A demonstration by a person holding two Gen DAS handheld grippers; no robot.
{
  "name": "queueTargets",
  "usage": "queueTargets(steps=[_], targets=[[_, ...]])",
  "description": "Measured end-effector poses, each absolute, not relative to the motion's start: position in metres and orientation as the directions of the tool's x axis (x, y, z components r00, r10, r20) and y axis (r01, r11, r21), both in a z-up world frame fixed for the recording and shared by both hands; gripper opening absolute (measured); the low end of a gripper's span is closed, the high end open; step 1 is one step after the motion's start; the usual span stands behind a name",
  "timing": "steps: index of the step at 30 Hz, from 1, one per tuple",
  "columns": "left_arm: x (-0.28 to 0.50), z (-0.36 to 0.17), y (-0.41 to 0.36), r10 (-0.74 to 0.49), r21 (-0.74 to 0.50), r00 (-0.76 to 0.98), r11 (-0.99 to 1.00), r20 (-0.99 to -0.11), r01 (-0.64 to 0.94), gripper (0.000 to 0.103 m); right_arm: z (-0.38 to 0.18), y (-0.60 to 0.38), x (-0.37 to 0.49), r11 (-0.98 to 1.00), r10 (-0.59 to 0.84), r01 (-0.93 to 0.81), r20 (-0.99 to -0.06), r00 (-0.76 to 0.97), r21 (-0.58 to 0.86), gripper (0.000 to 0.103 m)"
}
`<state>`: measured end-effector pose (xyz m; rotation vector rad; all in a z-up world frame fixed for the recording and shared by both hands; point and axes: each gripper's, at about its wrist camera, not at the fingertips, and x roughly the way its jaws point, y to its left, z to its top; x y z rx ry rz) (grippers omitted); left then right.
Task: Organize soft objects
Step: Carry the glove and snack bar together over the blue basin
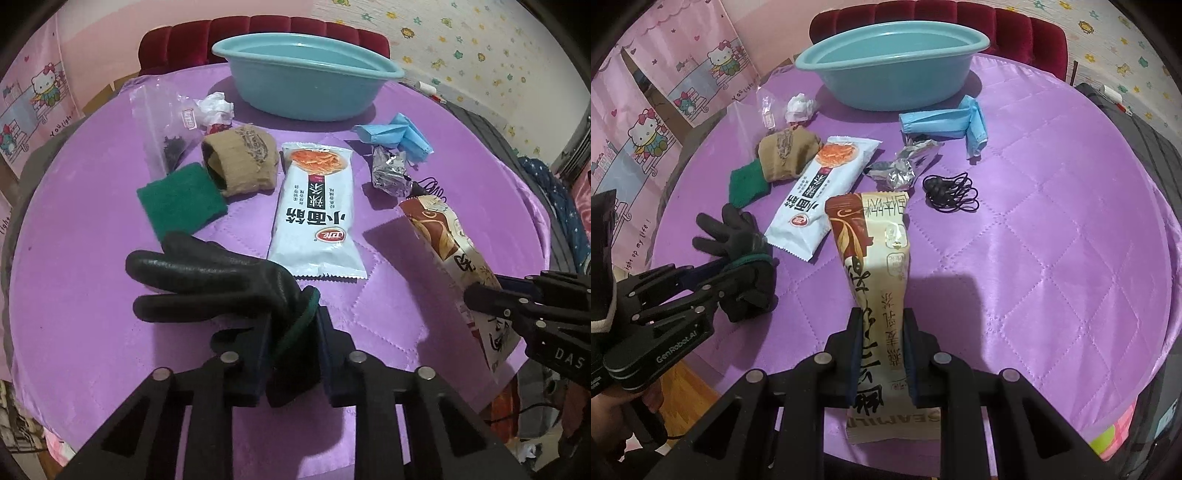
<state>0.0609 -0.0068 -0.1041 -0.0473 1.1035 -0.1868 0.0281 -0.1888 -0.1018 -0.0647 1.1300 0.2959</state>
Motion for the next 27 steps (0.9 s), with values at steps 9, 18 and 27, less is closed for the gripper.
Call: queueTargets(steps=[9,18,27], targets=[[0.046,-0.086,0.006,-0.183,-0.140,0.442,0.982,-0.878,0.129,0.017,-0.093,-0.187,0.027,0.959,0.206,-0.266,-0.895,0.396,0.102,0.020],[0.041,-0.062,0.013,-0.215,-0.167,0.439,0.975,-0.872,0.144,0.017,-0.073,-0.184,0.028,0.963,0.198,-0.253,-0.888,0.415,0.096,0.020],[0.050,-0.040,0.011,-0.230,-0.160,0.469,0.970,-0.853,0.183,0.017,-0.057,-0.181,0.037,0.966,0.196,-0.239,-0.878,0.437,0.097,0.020]])
